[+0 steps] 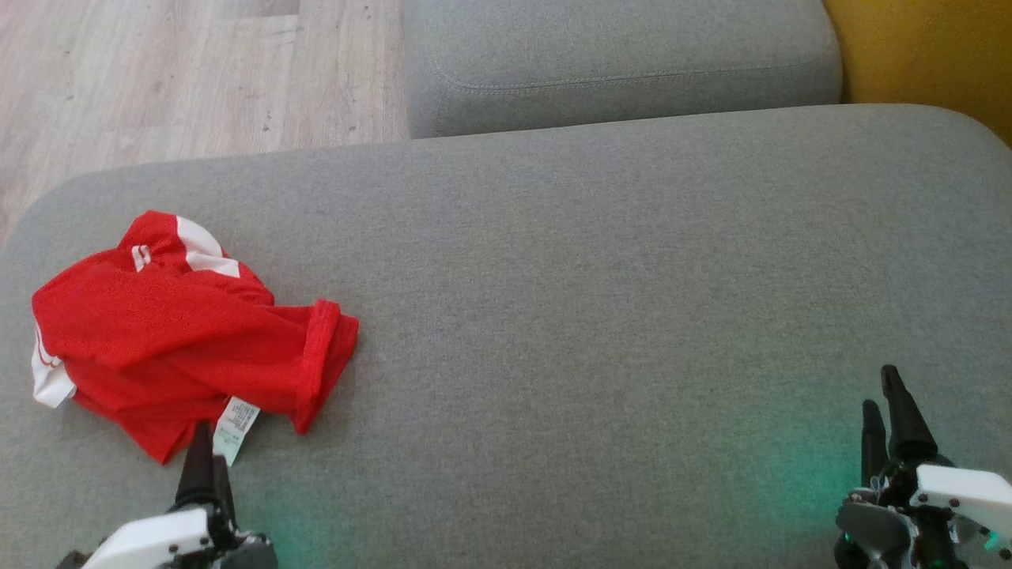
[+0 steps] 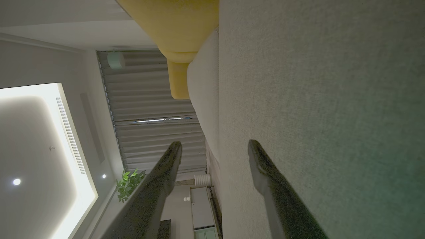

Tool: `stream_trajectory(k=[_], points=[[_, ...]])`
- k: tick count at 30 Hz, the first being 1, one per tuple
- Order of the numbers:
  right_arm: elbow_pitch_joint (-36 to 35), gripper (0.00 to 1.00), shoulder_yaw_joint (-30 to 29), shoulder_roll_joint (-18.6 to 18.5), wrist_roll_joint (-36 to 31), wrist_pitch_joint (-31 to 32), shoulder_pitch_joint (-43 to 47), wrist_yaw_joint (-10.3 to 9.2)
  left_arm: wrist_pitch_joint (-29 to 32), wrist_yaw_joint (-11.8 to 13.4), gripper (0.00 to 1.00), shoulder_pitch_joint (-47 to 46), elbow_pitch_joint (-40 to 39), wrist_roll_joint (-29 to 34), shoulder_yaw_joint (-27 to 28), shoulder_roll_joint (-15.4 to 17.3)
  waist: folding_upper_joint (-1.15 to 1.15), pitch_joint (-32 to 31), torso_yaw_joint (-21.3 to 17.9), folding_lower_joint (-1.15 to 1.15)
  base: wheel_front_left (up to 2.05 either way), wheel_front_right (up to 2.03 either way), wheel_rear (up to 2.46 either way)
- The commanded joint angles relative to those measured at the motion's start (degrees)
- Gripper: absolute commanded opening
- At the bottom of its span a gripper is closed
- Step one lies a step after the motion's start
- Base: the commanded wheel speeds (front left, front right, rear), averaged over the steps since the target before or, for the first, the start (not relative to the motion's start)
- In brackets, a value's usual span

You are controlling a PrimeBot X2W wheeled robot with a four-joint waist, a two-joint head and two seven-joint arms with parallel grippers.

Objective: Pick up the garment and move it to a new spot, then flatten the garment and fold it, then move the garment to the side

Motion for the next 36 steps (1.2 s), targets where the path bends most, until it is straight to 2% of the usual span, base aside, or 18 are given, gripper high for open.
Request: stream_trajectory(k=[1,17,36], points=[[-2.07,1.00,0.47,-0.17,-0.21,-0.59,-2.04,0.00,-0.57,-0.02,1.00,-1.99,-2.04,0.16,-0.14,0.20,0.00,0.02,-0.01,0.00,0.00,0.00,0.00],[-3.37,1.00,1.41,-0.22,-5.95,-3.12,-2.33,-0.01,-3.12,-0.08,1.00,-1.48,-3.96,2.33,0.68,0.25,0.00,0.10,0.27,0.00,0.00,0.00,0.00],[-7.14,1.00,1.94,-0.29,-23.86,-6.33,-3.14,-0.01,-6.36,0.20,1.00,-1.86,-7.08,12.67,3.35,0.31,0.00,0.06,0.51,0.00,0.00,0.00,0.00]])
